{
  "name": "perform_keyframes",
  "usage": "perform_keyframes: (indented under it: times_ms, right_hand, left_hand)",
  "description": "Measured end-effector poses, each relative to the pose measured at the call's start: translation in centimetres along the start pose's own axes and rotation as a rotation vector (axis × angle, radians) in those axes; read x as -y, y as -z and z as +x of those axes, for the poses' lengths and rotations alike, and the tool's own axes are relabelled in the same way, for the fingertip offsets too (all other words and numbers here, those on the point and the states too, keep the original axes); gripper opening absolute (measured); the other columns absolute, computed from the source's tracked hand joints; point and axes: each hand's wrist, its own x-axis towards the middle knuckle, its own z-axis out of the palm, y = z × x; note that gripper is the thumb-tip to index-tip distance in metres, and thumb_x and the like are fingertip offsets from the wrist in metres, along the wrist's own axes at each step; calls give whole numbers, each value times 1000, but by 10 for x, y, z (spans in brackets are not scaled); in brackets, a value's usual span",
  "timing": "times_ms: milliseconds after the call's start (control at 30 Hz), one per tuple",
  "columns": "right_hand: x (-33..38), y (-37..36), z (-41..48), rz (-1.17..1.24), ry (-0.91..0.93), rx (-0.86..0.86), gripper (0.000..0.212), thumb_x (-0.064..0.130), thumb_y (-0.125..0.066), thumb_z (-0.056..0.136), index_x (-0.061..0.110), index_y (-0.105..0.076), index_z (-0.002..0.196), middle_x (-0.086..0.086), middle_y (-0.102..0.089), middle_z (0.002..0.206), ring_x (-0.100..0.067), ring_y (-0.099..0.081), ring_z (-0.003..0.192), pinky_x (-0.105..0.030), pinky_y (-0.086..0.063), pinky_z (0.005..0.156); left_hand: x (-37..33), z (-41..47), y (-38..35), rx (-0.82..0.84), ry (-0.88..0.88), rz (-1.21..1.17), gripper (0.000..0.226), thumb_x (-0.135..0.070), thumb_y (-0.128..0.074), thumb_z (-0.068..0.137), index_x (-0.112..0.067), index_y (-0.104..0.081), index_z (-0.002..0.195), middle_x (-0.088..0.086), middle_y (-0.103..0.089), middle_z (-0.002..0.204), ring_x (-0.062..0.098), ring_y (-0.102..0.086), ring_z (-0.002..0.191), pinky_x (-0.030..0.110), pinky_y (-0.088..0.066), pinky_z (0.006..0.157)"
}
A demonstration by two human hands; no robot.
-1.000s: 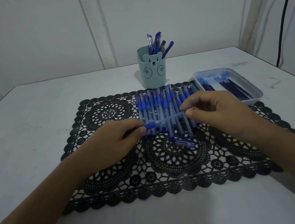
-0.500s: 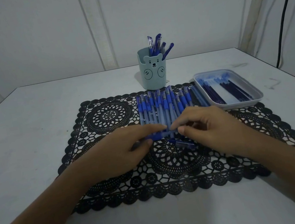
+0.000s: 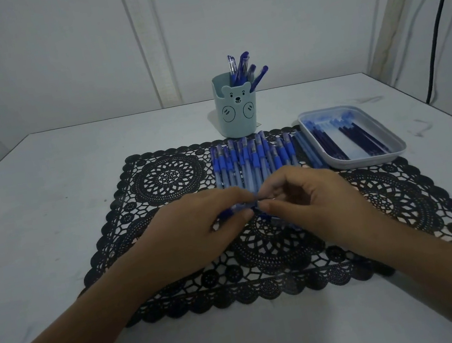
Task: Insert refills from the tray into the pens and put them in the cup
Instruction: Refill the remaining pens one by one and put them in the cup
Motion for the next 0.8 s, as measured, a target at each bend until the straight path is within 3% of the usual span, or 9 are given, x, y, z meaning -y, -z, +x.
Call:
perform_keyframes:
  times_ms: [133, 233, 400, 500, 567, 667, 800]
  right_hand:
    - [0, -1, 1, -4, 36, -8, 12, 14, -69, 76, 25, -65, 79, 9, -65, 72, 2, -59, 64, -7, -44, 60]
    - [-3, 8, 3, -48, 48, -32, 12, 15, -69, 77, 26, -65, 79, 5, -66, 76, -6, -62, 68, -11, -49, 63]
    - [-6, 30, 9, -314, -6, 6, 15, 16, -65, 82, 30, -65, 87, 16, -63, 83, 3, -58, 79, -3, -43, 68]
    - [-10, 33, 10, -554, 2, 133, 16, 17, -62, 84, 27, -67, 96, 24, -56, 84, 8, -54, 73, 0, -40, 67]
    - [-13, 31, 10, -638, 20, 191, 17, 18, -62, 85, 26, -66, 99, 20, -57, 86, 6, -52, 76, -1, -38, 67]
    - [-14, 29, 10, -658, 57, 223, 12, 20, -64, 84, 22, -66, 95, 14, -60, 88, 3, -53, 78, -4, -38, 71]
    - [-15, 29, 11, -660, 91, 238, 9, 23, -65, 83, 23, -67, 92, 24, -49, 82, 9, -48, 76, -5, -35, 71]
  left_hand:
    - [3, 0, 1, -19, 33, 42, 31, -55, -27, 85, -44, -47, 106, -20, -61, 76, -3, -53, 62, 15, -41, 52]
    - [6, 0, 3, -39, 70, 63, 34, -57, -26, 83, -44, -49, 104, -20, -58, 67, -2, -53, 65, 14, -34, 49]
    - [10, 0, 4, -25, 125, 53, 24, -46, -40, 91, -39, -62, 97, -25, -51, 59, -10, -51, 65, 15, -28, 48]
    - [13, 0, 3, -2, 126, 66, 31, -50, -35, 86, -39, -61, 98, -23, -54, 65, -10, -51, 66, 15, -30, 49]
    - [14, 0, 2, 24, 129, 69, 27, -50, -36, 90, -40, -60, 99, -24, -54, 67, -10, -51, 67, 15, -31, 50]
    - [14, 0, 2, 47, 135, 70, 27, -49, -35, 92, -40, -59, 99, -24, -55, 71, -8, -51, 65, 17, -37, 54]
    - [13, 0, 1, 36, 129, 65, 35, -53, -31, 85, -41, -60, 101, -22, -61, 80, -7, -52, 66, 20, -46, 60]
